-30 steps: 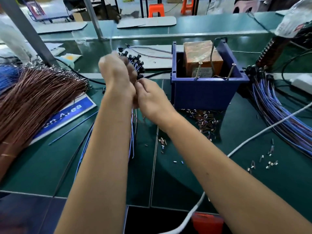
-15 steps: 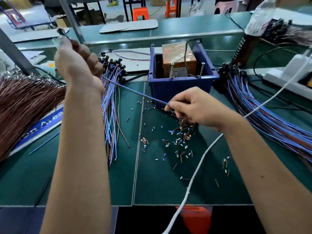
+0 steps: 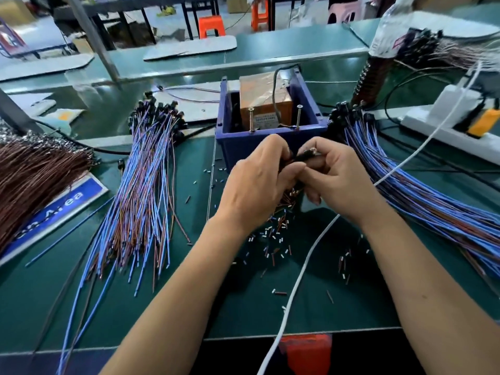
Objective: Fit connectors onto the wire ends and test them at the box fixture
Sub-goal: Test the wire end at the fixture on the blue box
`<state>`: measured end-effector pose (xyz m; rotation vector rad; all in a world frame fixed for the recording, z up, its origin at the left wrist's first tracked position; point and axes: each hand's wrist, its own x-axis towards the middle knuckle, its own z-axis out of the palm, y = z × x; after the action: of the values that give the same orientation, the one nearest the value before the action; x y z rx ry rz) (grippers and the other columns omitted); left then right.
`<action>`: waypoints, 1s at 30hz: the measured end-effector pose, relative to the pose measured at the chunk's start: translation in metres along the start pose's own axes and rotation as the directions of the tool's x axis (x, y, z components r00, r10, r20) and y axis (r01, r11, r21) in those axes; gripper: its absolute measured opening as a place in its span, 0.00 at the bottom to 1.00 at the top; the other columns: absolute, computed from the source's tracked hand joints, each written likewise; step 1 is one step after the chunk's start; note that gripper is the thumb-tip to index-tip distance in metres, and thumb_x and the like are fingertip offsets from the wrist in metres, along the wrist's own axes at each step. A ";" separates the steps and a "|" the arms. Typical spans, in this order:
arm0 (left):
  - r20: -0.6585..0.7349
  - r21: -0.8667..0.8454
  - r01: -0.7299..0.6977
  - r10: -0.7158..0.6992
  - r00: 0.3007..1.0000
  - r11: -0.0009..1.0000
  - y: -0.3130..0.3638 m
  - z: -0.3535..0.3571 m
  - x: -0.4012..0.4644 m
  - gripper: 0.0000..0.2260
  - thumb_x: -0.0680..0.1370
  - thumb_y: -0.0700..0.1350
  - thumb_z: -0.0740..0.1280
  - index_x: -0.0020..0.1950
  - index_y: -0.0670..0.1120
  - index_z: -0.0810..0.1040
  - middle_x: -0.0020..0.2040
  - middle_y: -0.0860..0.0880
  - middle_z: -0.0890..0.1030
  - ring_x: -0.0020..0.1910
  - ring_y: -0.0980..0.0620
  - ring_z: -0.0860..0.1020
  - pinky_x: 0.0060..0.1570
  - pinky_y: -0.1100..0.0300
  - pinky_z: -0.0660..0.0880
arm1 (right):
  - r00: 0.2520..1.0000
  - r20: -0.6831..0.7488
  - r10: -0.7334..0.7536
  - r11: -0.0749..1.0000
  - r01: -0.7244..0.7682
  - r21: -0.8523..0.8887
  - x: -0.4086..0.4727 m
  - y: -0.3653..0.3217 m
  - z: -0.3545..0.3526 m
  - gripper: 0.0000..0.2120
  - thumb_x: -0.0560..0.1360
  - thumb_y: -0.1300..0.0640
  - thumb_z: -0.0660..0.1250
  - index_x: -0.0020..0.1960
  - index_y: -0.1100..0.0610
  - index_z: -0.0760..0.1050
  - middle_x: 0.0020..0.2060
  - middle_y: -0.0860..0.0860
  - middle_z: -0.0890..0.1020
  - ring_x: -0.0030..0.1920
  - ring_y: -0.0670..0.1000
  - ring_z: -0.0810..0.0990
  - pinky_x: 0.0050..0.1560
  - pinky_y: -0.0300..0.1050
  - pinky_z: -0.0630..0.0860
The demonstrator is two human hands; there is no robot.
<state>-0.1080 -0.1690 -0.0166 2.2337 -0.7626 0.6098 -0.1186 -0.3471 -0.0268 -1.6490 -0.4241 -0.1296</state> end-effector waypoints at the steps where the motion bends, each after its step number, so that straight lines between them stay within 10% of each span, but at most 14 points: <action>1: 0.009 -0.035 0.012 -0.012 1.000 0.999 -0.003 0.000 0.000 0.14 0.83 0.56 0.65 0.53 0.44 0.72 0.43 0.52 0.79 0.39 0.45 0.78 0.40 0.45 0.76 | 1.000 -0.012 0.006 0.999 -0.006 0.034 0.000 0.001 0.000 0.09 0.80 0.58 0.72 0.49 0.60 0.73 0.27 0.50 0.79 0.23 0.51 0.70 0.24 0.46 0.68; 11: -0.134 -0.062 0.077 -0.085 0.987 0.995 -0.020 0.004 -0.010 0.02 0.74 0.40 0.66 0.45 0.45 0.77 0.35 0.59 0.72 0.34 0.56 0.69 0.35 0.56 0.68 | 0.965 -0.218 0.146 0.970 -0.097 0.222 0.001 0.008 0.004 0.02 0.78 0.66 0.72 0.50 0.64 0.82 0.40 0.59 0.88 0.25 0.47 0.73 0.27 0.39 0.75; 30: -0.053 -0.320 0.202 -0.230 0.972 0.926 -0.018 0.006 -0.010 0.07 0.77 0.31 0.70 0.45 0.43 0.79 0.35 0.55 0.80 0.35 0.56 0.79 0.39 0.57 0.78 | 0.936 -0.286 0.203 0.959 -0.132 0.250 0.001 0.011 0.005 0.06 0.79 0.60 0.73 0.44 0.57 0.86 0.35 0.55 0.85 0.25 0.46 0.73 0.23 0.39 0.71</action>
<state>-0.1015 -0.1597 -0.0347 1.9489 -0.5167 0.4432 -0.1144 -0.3422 -0.0372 -1.4016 -0.0529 -0.2009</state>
